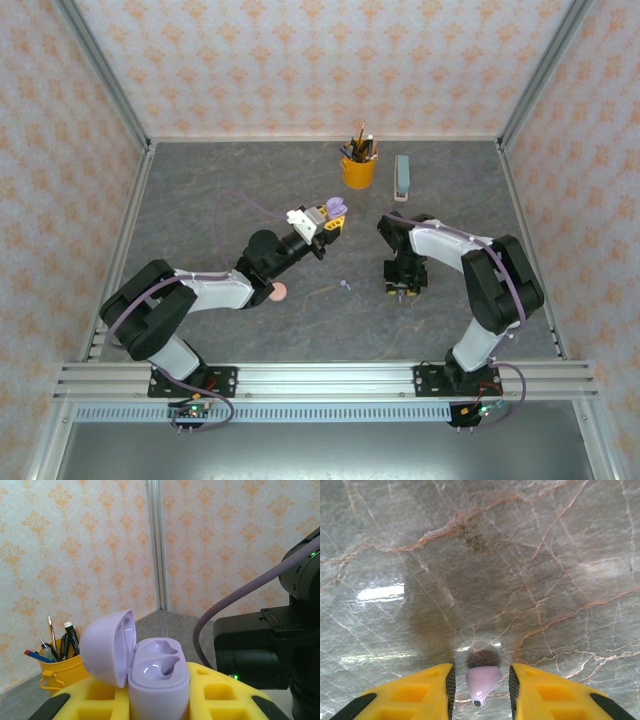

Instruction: Insert the wireless bluetooth earbuds into the charging case

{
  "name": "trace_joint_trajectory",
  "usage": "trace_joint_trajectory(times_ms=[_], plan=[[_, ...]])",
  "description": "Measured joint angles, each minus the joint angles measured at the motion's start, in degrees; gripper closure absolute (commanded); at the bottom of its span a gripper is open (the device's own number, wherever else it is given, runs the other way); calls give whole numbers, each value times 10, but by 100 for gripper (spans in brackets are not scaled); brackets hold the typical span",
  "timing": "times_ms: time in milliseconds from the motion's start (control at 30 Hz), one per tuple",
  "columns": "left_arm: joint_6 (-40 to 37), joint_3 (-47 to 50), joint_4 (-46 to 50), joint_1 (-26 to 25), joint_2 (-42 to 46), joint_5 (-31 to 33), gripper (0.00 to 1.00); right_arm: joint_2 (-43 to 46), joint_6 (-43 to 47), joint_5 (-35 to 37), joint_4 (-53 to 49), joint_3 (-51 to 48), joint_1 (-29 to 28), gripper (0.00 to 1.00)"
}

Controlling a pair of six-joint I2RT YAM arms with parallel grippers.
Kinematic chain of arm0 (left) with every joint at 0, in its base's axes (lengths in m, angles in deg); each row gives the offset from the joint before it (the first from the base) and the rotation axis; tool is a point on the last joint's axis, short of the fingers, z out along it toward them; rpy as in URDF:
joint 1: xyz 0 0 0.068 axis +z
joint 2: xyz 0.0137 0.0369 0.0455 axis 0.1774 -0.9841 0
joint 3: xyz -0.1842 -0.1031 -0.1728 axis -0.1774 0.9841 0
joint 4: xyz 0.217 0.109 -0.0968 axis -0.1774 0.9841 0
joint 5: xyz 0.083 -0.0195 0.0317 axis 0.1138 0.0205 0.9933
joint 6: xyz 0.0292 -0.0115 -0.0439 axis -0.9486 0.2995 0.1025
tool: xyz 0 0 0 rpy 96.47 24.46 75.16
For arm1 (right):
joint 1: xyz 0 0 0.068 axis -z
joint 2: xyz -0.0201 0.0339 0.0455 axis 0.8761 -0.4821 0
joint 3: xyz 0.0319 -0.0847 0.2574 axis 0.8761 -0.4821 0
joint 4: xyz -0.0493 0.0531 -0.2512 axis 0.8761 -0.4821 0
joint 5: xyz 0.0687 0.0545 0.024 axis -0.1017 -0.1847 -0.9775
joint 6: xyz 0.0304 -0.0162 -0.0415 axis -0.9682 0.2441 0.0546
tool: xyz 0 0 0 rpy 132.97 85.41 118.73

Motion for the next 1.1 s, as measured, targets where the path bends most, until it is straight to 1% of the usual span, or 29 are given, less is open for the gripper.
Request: trace_joint_trajectory(times_ms=[533,700,900,1100], plan=[[1,0,0,0,0,0,100,-8,1,-15,7,-2,10,70],[1,0,0,0,0,-2,100,-6,6,-23,9,-4,16,74],[1,0,1,0,0,-4,100,-1,12,-28,12,-7,19,83],[1,0,1,0,0,-8,100,25,13,-33,34,-29,21,84]])
